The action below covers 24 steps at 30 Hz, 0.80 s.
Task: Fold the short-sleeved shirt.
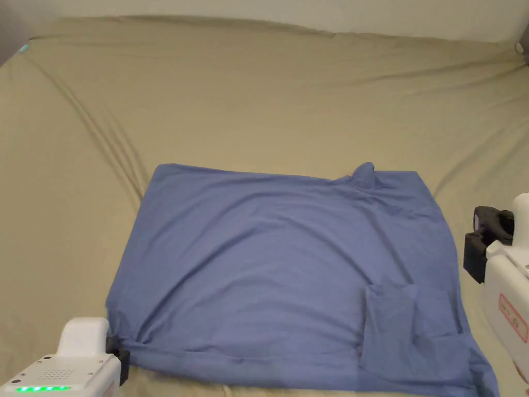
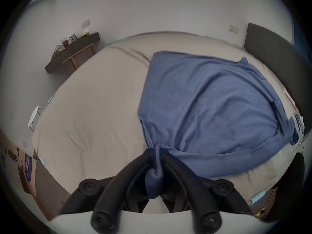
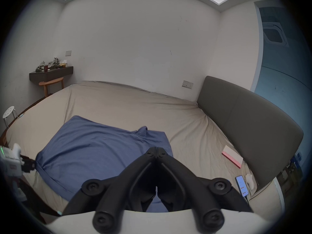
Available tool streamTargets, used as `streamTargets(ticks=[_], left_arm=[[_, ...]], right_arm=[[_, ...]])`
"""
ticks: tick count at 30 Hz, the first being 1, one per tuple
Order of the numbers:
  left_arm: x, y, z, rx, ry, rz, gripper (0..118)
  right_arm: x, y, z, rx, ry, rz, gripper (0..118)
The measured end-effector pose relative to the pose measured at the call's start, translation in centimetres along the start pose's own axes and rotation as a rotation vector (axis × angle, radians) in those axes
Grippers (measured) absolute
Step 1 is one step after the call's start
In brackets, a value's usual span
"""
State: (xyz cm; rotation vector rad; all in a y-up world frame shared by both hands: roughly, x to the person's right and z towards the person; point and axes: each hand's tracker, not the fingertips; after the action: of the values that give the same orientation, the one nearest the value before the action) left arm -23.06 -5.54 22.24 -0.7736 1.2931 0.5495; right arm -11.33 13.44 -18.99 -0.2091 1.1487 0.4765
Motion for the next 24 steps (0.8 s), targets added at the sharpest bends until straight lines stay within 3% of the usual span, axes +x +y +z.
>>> streamTargets(ticks=[5, 6, 9, 10, 11, 15, 20, 21, 22, 24], left_arm=[[-0.5, 1.2, 1.7, 0.064, -0.004, 0.009, 4], [-0.4, 1.6, 2.0, 0.066, -0.008, 0.013, 4], [-0.2, 1.8, 2.5, 0.074, -0.009, 0.017, 4], [-0.2, 1.8, 2.4, 0.074, -0.005, 0.012, 4], [-0.1, 1.8, 2.3, 0.072, -0.003, 0.01, 4], [-0.1, 1.0, 1.9, 0.028, 0.007, 0.024, 4], [0.0, -0.1, 0.9, -0.013, 0.026, 0.009, 4], [0.0, -0.2, 0.8, -0.016, 0.028, 0.007, 4], [0.4, 0.0, 1.1, -0.021, 0.029, 0.004, 4], [0.8, 0.1, 0.9, -0.035, 0.026, 0.0, 4]], right_arm=[[3.3, -5.3, -2.4, -0.23, 0.027, -0.108, 0], [3.8, -7.1, -3.0, -0.282, 0.018, -0.119, 11], [4.8, -12.4, -4.8, -0.476, 0.03, -0.122, 82], [4.9, -14.0, -5.2, -0.532, 0.038, -0.12, 98], [5.4, -16.5, -6.1, -0.599, 0.045, -0.121, 100], [5.6, -21.4, -7.5, -0.739, 0.05, -0.136, 100], [5.5, -22.4, -8.5, -0.726, 0.07, -0.166, 94], [5.5, -22.3, -8.7, -0.712, 0.079, -0.169, 82], [5.5, -22.2, -9.1, -0.706, 0.097, -0.168, 55], [5.0, -22.0, -9.3, -0.666, 0.162, -0.203, 18]])
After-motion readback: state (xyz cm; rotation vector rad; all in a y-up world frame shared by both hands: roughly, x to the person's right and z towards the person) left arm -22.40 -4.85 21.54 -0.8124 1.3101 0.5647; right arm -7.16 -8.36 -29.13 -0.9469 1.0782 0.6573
